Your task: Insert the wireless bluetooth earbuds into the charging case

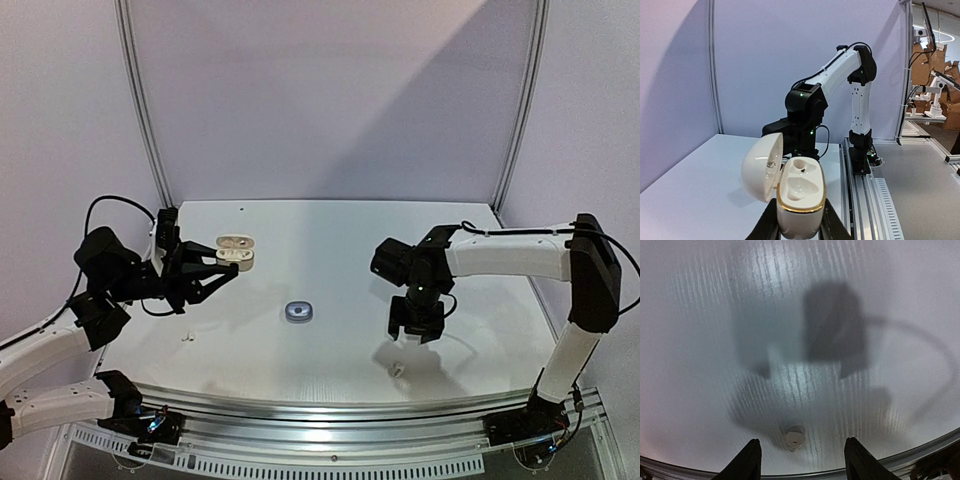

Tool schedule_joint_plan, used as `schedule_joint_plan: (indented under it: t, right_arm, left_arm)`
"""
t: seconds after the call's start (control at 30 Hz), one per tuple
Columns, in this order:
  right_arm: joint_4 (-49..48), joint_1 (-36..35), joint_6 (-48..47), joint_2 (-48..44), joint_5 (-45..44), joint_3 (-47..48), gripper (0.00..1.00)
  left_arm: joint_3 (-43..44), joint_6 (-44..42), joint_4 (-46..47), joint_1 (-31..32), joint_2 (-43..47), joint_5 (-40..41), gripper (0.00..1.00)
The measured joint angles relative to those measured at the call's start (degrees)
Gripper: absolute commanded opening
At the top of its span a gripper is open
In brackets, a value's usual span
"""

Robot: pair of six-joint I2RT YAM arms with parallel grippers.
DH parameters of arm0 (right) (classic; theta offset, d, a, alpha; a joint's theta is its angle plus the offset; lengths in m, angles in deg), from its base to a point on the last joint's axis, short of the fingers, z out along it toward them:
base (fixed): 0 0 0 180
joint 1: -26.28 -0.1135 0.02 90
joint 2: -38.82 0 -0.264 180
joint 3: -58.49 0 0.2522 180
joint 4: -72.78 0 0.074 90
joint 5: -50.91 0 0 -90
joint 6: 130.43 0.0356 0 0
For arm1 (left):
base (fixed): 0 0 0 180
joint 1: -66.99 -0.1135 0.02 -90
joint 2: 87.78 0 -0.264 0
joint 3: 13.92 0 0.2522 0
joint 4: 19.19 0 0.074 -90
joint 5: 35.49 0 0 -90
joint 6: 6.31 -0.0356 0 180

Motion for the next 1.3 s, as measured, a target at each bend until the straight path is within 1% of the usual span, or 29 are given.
schedule_joint_plan:
  t: [0.17,0.3,0.4,0.6,0.7,0.83,1.3]
  right_arm:
    - [-3.5,-3.2,3.4,3.0,3.6,-1.0,0.57]
    - [-5.8,-4.4,5.3,5.2,5.4,-2.9,0.55]
    - [-6.2,-4.6,6.2,5.4,5.7,-4.2,0.51]
    - [-7.5,-4.6,7.0,5.4,6.0,-5.2,0.38]
    - [-7.6,-4.6,7.0,5.3,6.0,-5.2,0.35]
    - [-7.5,-4.6,6.9,5.3,5.9,-5.2,0.34]
    - [-7.1,-4.6,4.2,5.4,5.5,-5.0,0.12]
  left_arm:
    - [-0.5,0.0,0.0,0.0,0.5,0.0,0.00]
    - [-0.6,-0.1,0.0,0.0,0.5,0.0,0.00]
    - [-0.6,-0.1,0.0,0.0,0.5,0.0,0.00]
    - [-0.6,-0.1,0.0,0.0,0.5,0.0,0.00]
    - [-0.6,-0.1,0.0,0.0,0.5,0.0,0.00]
    - [-0.6,-0.1,0.0,0.0,0.5,0.0,0.00]
    - [-0.6,-0.3,0.0,0.0,0.5,0.0,0.00]
